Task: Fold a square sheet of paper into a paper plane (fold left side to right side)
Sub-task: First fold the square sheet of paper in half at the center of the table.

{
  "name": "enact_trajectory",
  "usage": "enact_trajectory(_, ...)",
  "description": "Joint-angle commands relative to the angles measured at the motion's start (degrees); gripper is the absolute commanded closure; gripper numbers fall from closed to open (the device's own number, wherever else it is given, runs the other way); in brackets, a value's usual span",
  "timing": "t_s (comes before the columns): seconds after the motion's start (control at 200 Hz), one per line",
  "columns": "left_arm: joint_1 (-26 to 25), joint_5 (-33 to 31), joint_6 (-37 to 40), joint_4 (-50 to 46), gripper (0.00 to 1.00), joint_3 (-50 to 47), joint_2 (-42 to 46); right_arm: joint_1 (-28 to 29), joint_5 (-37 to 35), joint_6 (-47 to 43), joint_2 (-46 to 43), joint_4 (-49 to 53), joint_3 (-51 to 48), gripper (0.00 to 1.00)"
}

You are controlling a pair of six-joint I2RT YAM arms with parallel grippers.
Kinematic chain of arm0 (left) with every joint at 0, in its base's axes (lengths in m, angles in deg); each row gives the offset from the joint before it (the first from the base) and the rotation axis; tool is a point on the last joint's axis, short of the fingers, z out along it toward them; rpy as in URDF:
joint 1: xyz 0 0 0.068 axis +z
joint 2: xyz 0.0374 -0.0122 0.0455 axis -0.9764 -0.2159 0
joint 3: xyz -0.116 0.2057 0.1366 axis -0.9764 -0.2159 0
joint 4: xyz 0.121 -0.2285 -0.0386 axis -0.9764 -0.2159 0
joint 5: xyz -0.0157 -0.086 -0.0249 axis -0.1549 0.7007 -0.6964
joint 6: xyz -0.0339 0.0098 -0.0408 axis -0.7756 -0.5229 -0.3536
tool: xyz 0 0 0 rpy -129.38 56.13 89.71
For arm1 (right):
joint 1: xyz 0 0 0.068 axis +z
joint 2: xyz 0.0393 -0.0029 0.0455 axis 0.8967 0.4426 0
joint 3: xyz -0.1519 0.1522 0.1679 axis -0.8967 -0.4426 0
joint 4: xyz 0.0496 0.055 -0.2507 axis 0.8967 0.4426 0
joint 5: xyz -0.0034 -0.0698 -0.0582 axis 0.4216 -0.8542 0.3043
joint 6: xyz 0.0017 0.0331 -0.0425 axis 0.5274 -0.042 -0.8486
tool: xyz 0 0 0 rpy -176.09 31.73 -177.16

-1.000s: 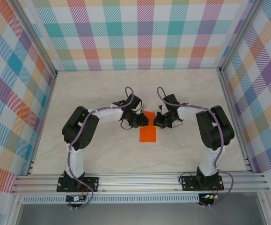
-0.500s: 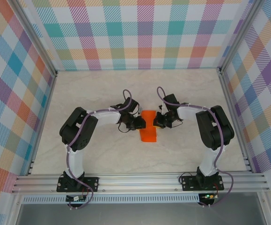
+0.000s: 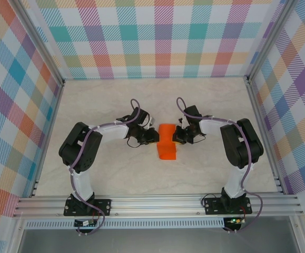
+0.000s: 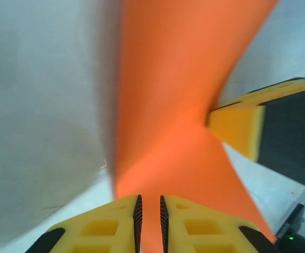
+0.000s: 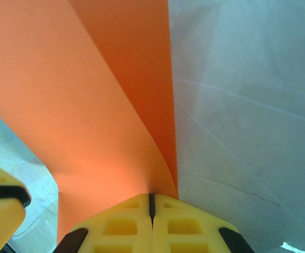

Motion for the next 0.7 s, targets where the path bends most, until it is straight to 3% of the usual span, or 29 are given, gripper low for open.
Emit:
enact_trajectory(0.0,-1.47,3.4,-0.57,2.59,0.81,4.52,-3.35,0.83,-6.43,-1.56,4.12,5.39,-1.63,0.98)
enact_trajectory(0.28,-1.9,3.31,-0.2,1.98,0.82,10.51,-11.74,0.81,-7.07,-1.86,4.19,6.21,-1.2,0.98)
enact_trajectory(0.7,1.46,-2.67,0.16,3.16,0.81,7.93,-10.85,0.82,-9.25,-2.8,4.44,8.17,-0.75,0.98)
